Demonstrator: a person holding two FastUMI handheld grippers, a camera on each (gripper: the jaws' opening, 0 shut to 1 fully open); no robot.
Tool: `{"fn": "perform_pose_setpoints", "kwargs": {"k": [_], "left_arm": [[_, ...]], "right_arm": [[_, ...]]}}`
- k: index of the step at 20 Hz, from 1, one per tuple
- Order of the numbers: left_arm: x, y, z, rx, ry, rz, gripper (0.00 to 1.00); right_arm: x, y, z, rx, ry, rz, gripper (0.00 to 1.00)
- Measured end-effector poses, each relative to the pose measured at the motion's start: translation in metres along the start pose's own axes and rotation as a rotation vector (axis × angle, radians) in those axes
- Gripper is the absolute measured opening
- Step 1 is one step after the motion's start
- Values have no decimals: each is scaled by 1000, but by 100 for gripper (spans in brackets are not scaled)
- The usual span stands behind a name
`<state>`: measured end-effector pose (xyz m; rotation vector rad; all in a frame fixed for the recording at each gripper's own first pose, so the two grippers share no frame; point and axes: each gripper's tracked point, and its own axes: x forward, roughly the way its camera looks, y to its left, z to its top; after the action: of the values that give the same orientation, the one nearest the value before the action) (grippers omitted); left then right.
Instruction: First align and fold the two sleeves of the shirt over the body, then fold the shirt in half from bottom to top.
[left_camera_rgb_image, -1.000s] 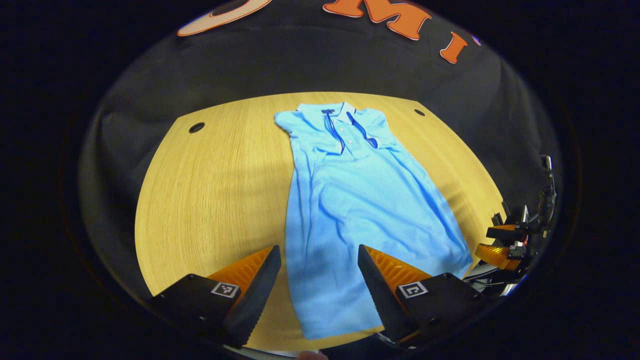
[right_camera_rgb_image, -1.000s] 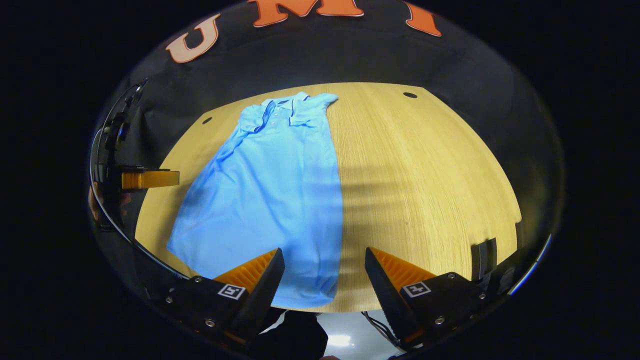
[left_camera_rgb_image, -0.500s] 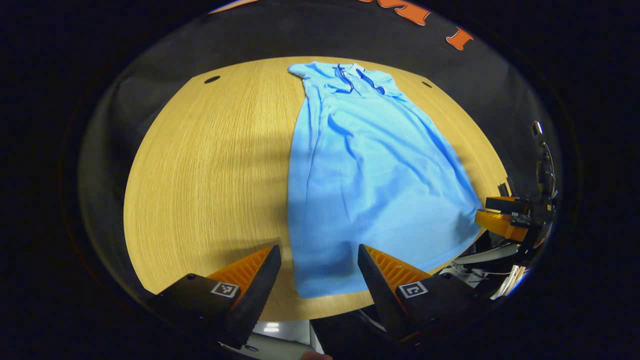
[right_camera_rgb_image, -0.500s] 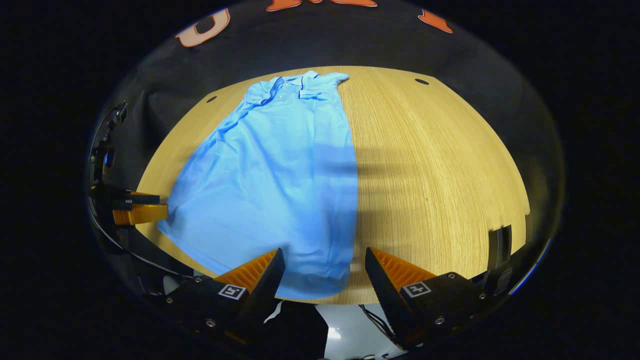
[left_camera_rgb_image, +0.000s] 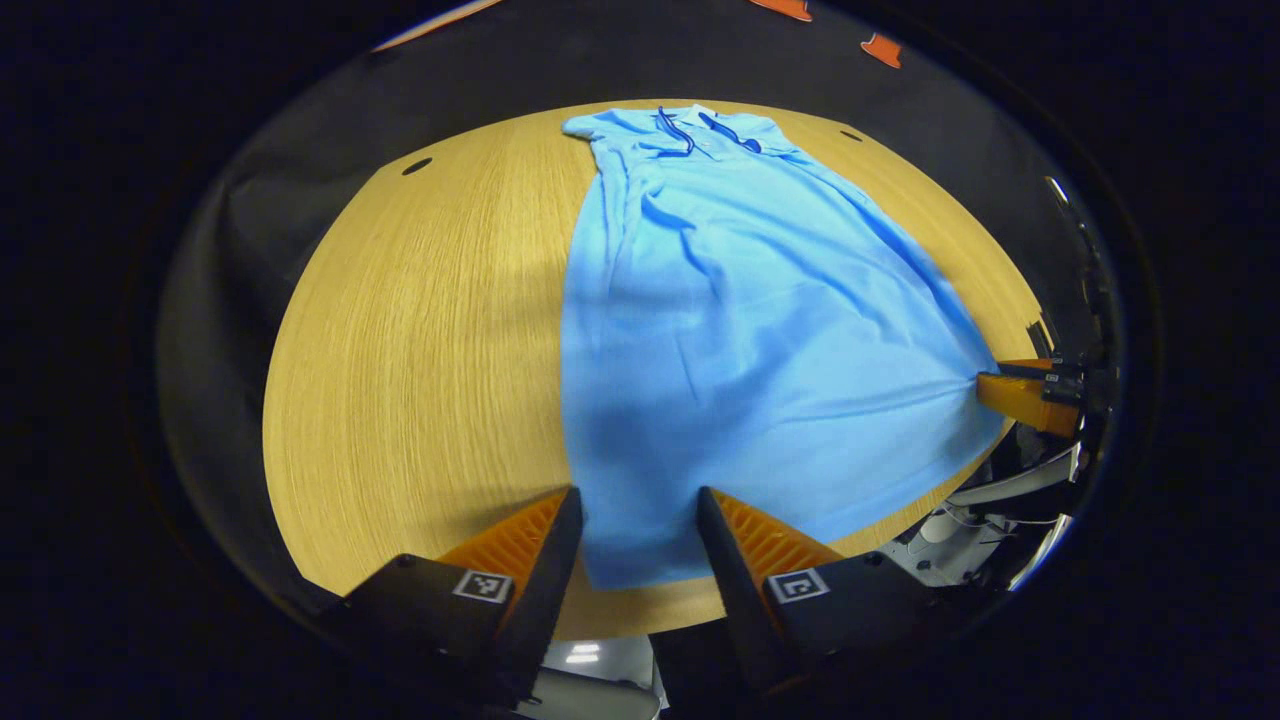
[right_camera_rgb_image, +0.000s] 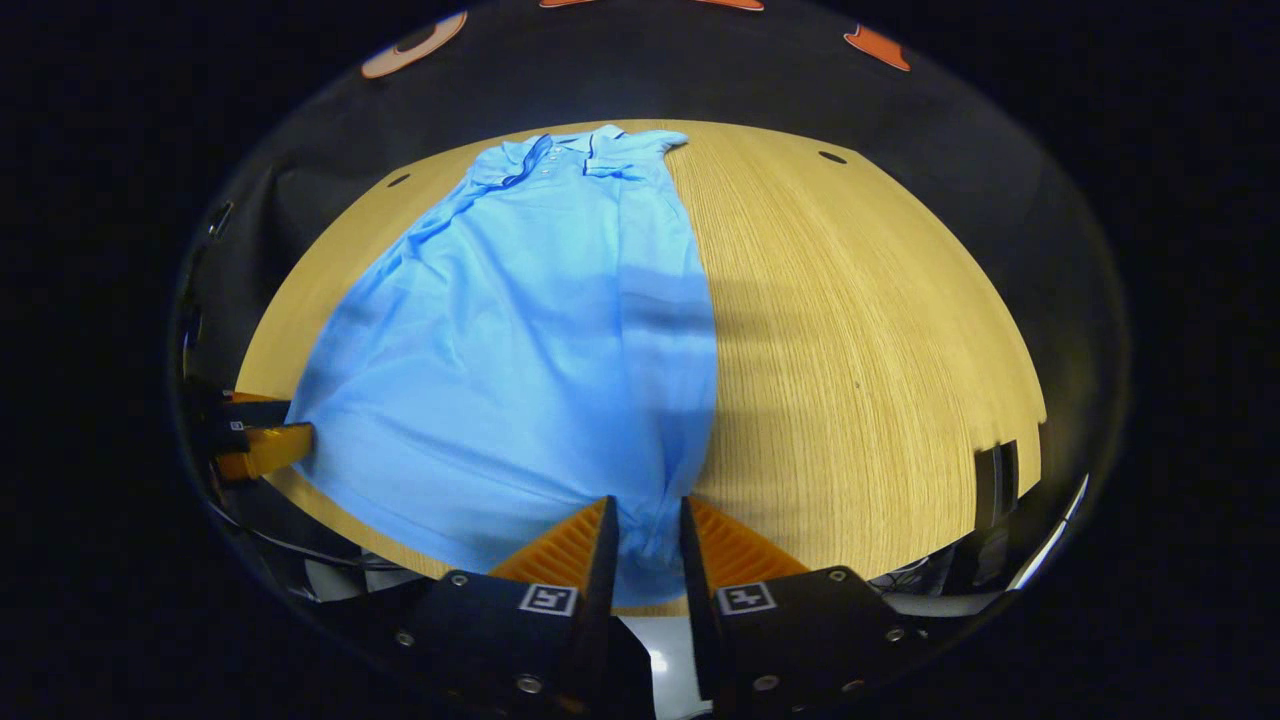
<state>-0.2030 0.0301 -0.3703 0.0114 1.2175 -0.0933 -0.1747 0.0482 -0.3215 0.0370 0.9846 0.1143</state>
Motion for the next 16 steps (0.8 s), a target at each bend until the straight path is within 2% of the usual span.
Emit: {"fn": "perform_pose_setpoints", "kwargs": {"k": [1,2,4,5,6,9,16], "left_arm": [[4,-4,4,0,-6,2,70],[6,-6,8,-15,-15,8,40],[9,-10,13,-52,-15,4,14],[11,-13,17,-84,-16,-21,9],[5,-14,23,-98,-35,-39,9],[-8,0,59,-84,-118,-25,10],[-42,11,149,-69,-270,-50,9]], "right_arm": [[0,-1,0,30,-1,0,27],[0,1,1,51,6,17,11],[1,12,0,118,35,91,3],[-1,13,2,157,35,118,2],[-2,14,8,181,23,138,1],[-12,22,38,255,-39,209,0],[-26,28,123,305,-159,249,1]]}}
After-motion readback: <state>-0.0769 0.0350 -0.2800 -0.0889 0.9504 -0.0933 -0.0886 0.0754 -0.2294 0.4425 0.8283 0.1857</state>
